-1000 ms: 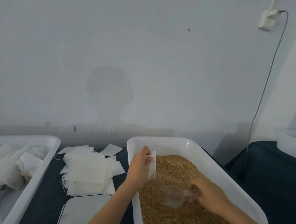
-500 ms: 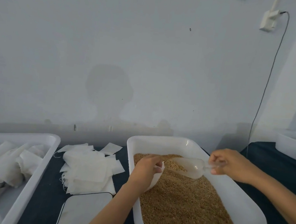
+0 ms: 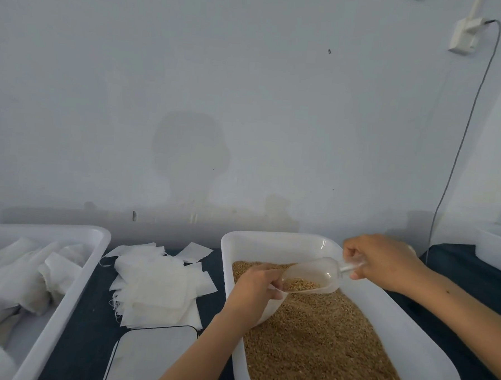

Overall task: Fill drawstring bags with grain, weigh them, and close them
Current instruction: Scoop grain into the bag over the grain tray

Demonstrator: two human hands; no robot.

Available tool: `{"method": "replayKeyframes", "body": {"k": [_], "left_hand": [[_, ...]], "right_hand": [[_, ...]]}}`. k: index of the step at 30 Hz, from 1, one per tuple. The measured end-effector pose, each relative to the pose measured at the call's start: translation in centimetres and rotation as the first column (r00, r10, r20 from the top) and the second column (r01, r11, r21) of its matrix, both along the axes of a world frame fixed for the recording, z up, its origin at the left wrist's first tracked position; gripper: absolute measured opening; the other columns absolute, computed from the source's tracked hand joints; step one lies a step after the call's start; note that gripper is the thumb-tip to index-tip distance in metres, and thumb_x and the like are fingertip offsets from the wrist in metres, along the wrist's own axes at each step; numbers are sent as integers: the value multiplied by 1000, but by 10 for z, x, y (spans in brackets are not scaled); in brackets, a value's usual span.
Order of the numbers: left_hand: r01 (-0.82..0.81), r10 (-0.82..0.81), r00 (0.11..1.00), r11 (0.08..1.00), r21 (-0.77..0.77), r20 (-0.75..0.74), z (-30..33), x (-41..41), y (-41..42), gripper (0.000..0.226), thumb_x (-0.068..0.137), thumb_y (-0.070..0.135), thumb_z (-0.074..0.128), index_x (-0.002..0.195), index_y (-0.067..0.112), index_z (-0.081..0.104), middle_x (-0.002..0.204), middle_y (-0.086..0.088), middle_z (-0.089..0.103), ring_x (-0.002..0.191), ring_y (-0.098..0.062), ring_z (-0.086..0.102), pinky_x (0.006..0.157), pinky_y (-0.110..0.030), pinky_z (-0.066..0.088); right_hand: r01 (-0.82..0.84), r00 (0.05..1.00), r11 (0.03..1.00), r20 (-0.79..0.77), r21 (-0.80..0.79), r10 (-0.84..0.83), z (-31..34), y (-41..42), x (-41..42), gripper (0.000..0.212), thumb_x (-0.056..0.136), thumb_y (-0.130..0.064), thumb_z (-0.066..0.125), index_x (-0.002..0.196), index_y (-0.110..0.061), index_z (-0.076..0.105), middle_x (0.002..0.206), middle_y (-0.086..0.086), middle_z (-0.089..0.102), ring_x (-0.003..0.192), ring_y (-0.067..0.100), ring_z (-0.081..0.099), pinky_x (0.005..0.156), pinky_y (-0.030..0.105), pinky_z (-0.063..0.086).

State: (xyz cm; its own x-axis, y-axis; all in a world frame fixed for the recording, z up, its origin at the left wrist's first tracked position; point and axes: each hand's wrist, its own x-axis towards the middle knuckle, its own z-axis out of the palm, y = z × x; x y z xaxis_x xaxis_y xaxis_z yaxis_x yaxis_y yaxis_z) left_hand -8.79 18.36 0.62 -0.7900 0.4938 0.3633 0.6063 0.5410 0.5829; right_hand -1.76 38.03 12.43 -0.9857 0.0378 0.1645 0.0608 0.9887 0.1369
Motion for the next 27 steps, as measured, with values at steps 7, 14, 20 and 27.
{"method": "replayKeyframes", "body": {"k": [7,14,20,27], "left_hand": [[-12,13,1000,1000,10,-21,-5,-4,1,7,88,7,60,91,1,63,97,-2,56,87,-8,44,63,-14,27],[-137,136,991,988,76,15,-12,-9,-1,13,98,7,40,91,18,38,83,0,51,73,-12,45,59,-21,33],[-143,49,973,893,426,224,-4,-7,-14,18,99,6,36,85,16,39,77,-2,43,68,-12,35,60,-23,30],[-129,-90,949,763,634,301,4,-2,-23,20,100,15,43,80,16,44,74,7,44,65,-8,37,59,-20,32]], "right_hand": [[19,999,1000,37,-22,-18,1,0,1,18,80,-28,71,90,-22,57,94,-9,61,89,12,59,59,21,35],[191,948,853,318,-486,-31,-25,11,20,10,91,-11,58,87,-15,49,89,0,62,78,10,56,65,20,43],[221,935,918,340,-328,-103,-83,6,15,13,98,-21,47,94,-19,34,85,-7,43,66,1,38,51,13,33],[264,923,937,342,-227,-177,-128,-14,7,56,98,-20,45,147,-10,20,151,15,25,137,31,29,111,36,29]]}}
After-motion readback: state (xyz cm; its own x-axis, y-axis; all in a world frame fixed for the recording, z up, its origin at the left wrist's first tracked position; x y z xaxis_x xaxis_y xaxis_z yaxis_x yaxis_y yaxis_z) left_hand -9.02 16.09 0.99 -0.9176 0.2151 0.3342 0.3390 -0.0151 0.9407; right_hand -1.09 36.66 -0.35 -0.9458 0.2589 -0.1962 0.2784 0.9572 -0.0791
